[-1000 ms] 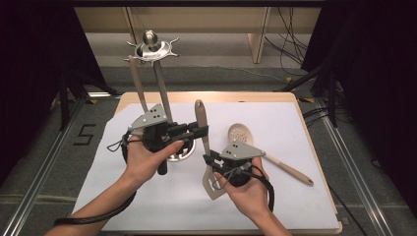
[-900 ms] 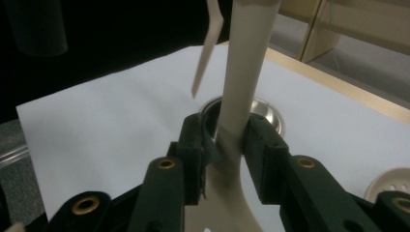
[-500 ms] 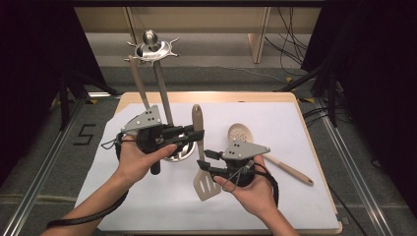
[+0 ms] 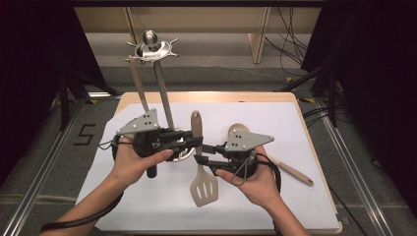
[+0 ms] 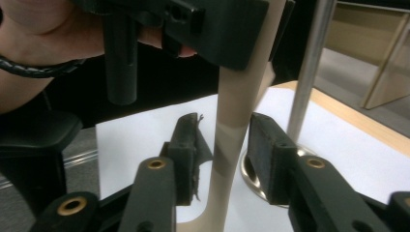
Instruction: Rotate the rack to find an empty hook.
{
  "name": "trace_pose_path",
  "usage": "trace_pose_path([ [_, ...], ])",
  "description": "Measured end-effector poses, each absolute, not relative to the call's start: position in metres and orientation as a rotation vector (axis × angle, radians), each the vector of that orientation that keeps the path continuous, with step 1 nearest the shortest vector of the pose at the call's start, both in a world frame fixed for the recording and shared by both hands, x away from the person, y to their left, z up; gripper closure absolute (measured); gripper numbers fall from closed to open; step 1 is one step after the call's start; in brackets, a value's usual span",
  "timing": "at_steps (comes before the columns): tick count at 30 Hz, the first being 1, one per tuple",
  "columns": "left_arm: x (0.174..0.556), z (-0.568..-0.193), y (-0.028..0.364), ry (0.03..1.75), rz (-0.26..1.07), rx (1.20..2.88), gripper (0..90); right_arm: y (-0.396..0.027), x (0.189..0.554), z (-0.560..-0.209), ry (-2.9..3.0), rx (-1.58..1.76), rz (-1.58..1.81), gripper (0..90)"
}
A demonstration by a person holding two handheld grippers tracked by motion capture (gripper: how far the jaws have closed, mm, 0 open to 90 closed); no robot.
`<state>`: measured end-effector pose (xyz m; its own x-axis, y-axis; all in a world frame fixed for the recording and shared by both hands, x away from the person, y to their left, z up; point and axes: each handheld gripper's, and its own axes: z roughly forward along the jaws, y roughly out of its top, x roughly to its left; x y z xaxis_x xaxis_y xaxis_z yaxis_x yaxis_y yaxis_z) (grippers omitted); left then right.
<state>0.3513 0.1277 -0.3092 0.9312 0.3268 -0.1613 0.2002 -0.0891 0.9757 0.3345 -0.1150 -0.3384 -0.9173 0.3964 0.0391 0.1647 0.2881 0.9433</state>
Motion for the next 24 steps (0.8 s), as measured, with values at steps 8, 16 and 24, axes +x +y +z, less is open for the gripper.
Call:
trace_pose_path([
  [8,0.35,-0.309,0.129,0.385,0.081,1.651,74.6,-0.112,0.336,-0.337,2.394,0.545,1.702,77.0],
  [16,0.35,-0.309,0.128,0.39,0.183,1.618,59.6,-0.103,0.328,-0.334,2.304,0.679,1.606,77.6],
  [24,0.348,-0.312,0.124,0.38,0.247,1.643,55.6,-0.096,0.325,-0.332,2.263,0.792,1.547,77.8],
])
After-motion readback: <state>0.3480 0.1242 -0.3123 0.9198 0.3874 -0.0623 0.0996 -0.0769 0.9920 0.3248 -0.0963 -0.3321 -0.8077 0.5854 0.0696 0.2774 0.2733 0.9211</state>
